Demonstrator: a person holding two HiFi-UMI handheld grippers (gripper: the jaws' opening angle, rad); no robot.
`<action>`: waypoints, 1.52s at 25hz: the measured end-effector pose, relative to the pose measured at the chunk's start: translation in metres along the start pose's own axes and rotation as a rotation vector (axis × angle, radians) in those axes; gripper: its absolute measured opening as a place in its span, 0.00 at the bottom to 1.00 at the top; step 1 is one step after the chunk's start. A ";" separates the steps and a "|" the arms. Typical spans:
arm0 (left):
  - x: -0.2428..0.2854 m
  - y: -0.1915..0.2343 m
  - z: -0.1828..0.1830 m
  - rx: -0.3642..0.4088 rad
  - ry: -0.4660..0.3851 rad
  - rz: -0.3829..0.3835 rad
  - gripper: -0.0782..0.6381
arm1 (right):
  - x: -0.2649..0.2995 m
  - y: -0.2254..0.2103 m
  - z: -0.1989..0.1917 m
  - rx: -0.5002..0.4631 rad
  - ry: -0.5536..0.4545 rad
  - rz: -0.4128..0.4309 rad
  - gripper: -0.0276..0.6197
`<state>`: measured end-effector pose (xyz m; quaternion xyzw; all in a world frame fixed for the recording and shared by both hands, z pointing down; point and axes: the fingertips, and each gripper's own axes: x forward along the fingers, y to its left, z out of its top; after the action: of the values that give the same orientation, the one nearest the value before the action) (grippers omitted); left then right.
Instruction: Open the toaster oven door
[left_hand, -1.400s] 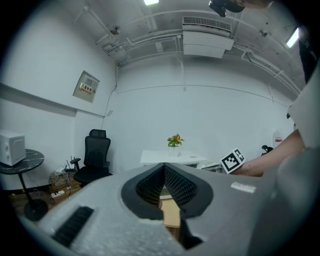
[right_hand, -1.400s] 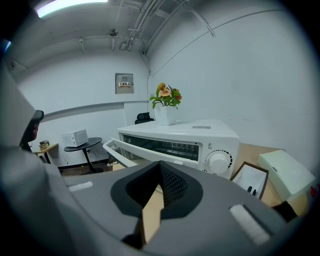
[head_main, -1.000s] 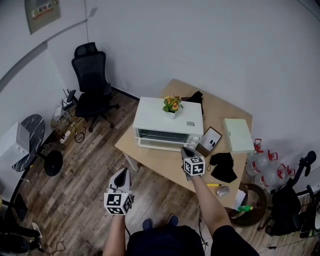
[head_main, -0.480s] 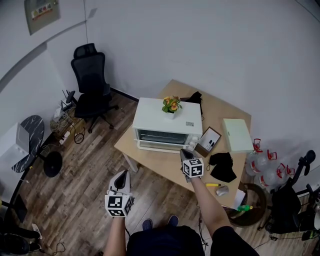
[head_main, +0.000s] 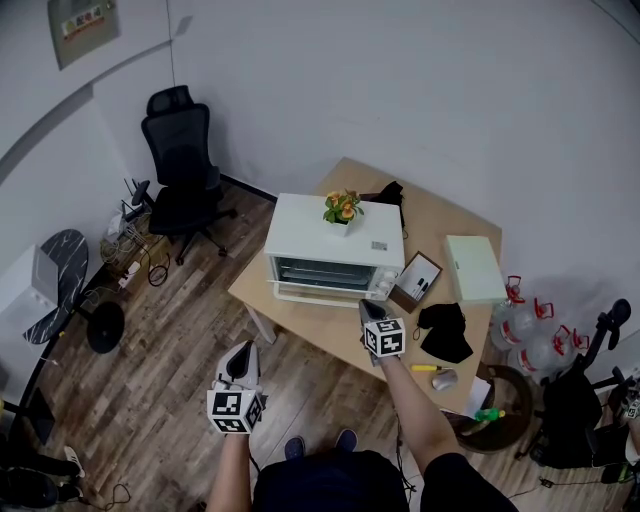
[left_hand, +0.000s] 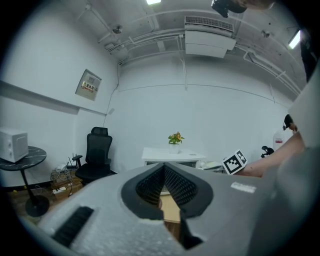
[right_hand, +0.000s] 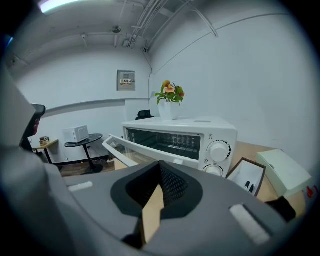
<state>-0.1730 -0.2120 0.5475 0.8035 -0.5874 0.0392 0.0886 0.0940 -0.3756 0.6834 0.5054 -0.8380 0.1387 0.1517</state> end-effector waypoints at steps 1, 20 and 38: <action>0.000 0.000 0.000 -0.002 0.000 0.000 0.10 | -0.001 0.000 -0.001 0.002 -0.001 0.000 0.06; 0.002 -0.006 -0.001 -0.002 0.000 -0.021 0.10 | -0.010 0.018 -0.031 -0.028 0.018 0.002 0.06; 0.001 -0.001 -0.005 -0.101 -0.011 -0.021 0.10 | -0.014 0.029 -0.054 -0.040 0.034 0.014 0.06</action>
<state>-0.1718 -0.2113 0.5520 0.8043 -0.5806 0.0039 0.1263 0.0806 -0.3304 0.7249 0.4939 -0.8415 0.1316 0.1749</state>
